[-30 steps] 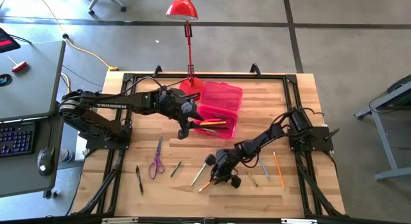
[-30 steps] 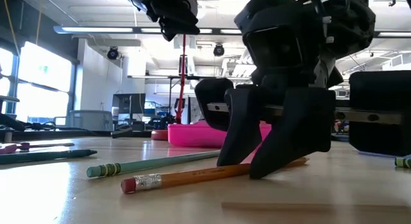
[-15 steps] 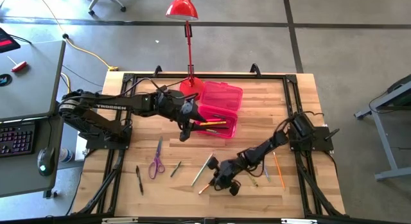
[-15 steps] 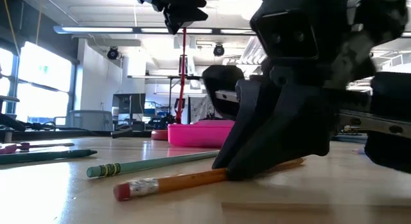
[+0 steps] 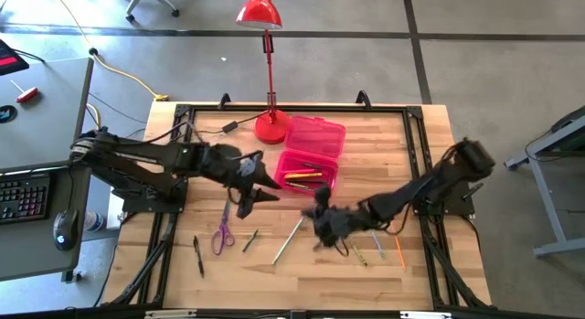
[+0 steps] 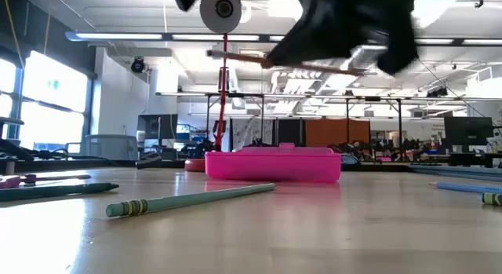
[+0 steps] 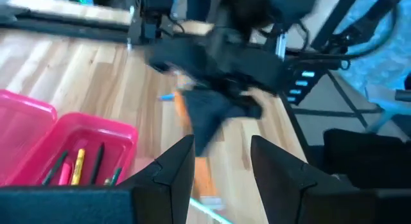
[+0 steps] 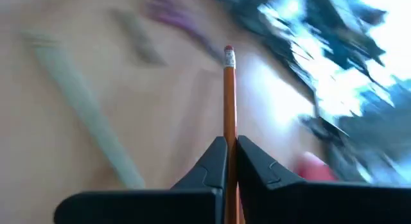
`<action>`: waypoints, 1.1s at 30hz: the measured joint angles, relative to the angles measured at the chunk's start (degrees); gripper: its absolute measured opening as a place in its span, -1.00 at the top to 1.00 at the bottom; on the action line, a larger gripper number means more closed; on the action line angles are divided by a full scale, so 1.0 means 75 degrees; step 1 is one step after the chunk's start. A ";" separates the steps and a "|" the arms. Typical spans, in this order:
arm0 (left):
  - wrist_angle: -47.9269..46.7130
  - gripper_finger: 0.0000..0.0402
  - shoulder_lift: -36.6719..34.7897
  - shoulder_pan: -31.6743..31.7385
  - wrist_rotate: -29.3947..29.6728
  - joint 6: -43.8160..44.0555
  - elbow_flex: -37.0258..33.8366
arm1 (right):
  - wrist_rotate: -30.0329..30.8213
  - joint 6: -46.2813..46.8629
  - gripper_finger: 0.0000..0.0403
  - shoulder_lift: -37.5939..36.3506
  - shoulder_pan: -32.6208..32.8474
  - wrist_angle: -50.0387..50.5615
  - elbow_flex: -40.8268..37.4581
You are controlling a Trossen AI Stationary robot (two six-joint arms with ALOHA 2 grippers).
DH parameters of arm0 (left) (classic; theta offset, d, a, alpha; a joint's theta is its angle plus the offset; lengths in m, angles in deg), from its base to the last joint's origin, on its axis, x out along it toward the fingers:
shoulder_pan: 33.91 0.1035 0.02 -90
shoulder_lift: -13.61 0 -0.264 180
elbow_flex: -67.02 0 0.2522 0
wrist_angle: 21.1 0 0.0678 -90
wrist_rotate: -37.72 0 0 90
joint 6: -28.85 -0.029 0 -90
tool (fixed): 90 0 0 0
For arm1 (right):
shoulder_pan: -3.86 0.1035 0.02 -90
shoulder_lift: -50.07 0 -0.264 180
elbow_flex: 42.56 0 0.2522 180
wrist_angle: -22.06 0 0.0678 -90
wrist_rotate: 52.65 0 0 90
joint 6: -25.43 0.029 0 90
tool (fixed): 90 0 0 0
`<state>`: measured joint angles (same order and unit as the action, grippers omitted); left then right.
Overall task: Pick & place school supplies into a supply box
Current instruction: Put the orange pencil into the pink supply box, then put the blue pencil into the pink supply box
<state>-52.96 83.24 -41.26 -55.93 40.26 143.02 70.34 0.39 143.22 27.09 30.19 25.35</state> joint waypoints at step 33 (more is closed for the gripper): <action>-0.0860 0.08 -0.0519 -0.2475 0.2857 0.1117 -0.0003 | -0.1409 0.3217 0.71 0.1580 -0.3611 -0.0297 0.0002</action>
<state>-59.42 79.35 -59.82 -34.50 48.63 143.00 59.78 24.52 155.06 0.01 27.97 25.37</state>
